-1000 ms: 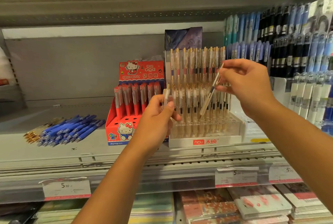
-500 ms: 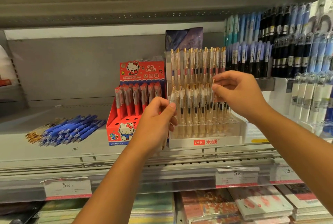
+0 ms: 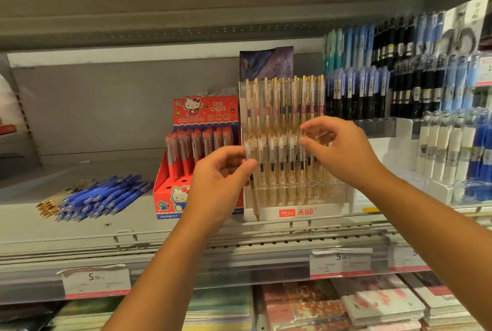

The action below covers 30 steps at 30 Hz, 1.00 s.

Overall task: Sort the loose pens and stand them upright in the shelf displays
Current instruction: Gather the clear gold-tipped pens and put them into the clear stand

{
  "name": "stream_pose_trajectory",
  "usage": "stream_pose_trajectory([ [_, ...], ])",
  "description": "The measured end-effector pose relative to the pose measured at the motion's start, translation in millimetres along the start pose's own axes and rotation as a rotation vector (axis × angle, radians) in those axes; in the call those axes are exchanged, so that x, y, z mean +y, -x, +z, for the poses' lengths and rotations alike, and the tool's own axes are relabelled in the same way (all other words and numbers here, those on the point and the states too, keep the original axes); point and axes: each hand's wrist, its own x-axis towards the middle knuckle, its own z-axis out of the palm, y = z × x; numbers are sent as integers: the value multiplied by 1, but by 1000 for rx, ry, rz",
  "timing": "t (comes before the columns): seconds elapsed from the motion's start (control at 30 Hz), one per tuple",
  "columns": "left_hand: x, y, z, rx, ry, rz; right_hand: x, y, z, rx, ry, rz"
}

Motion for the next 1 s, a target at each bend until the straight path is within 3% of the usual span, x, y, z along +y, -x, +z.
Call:
stream_pose_trajectory([
  [0.13, 6, -1, 3, 39, -7, 14, -9, 5, -7, 49, -103, -18],
  [0.37, 42, -23, 29, -7, -1, 91, -35, 19, -17, -173, -411, -109],
  [0.6, 58, -40, 64, -104, -81, 116, -28, 15, -23, -107, -496, -61],
  [0.67, 54, -45, 67, -142, -222, 168, -21, 12, -26, -98, -454, -47],
  [0.87, 32, -63, 54, -228, -1163, 410, 2, 5, -25, 24, -265, -3],
  [1.0, 14, -66, 55, -287, -1323, 405, 12, 7, -14, 60, -182, 6],
])
